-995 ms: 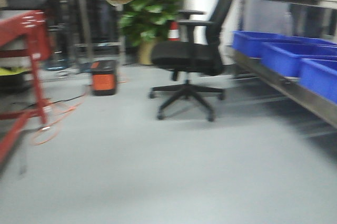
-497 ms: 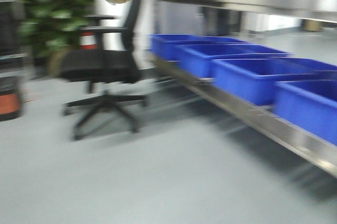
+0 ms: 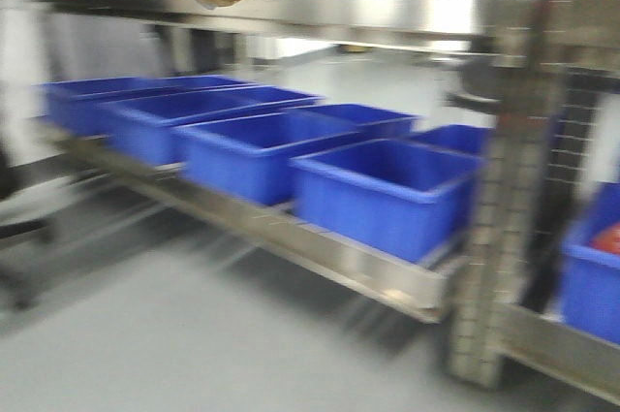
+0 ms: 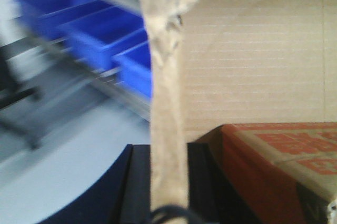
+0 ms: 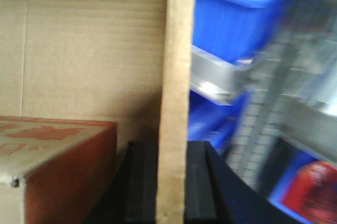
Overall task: Stack two boxes on right shelf middle
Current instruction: 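Carry the box stack in both grippers while driving to the steel shelf, then align the held box stack above the middle steel shelf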
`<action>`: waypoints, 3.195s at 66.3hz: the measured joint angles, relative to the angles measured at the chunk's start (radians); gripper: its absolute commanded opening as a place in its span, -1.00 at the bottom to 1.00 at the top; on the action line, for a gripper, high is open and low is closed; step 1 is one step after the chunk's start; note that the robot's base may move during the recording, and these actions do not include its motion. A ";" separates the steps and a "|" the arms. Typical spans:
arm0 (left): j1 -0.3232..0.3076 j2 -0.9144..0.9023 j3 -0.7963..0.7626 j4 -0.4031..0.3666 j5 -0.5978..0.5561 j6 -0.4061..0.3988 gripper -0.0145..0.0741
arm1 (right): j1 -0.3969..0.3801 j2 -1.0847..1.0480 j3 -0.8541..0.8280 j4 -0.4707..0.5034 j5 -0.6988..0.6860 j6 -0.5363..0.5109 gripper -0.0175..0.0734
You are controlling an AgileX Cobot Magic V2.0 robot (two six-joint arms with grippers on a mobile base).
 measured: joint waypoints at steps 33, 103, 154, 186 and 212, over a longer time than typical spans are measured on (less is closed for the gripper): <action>0.000 0.000 0.000 0.000 0.000 0.000 -0.92 | 0.000 0.000 0.000 0.000 -0.002 0.000 -0.99; 0.000 0.000 0.000 0.004 0.000 0.000 -0.92 | 0.000 0.000 0.000 0.000 -0.002 0.000 -0.99; 0.000 0.000 0.000 0.016 -0.004 0.000 -0.92 | 0.000 0.000 0.000 0.000 -0.008 0.000 -0.99; 0.000 0.000 0.000 0.016 -0.004 0.000 -0.92 | 0.000 0.000 0.000 0.000 -0.008 0.000 -0.99; 0.000 0.000 0.000 0.014 -0.004 0.000 -0.92 | 0.000 0.000 0.000 0.002 -0.004 0.000 -0.99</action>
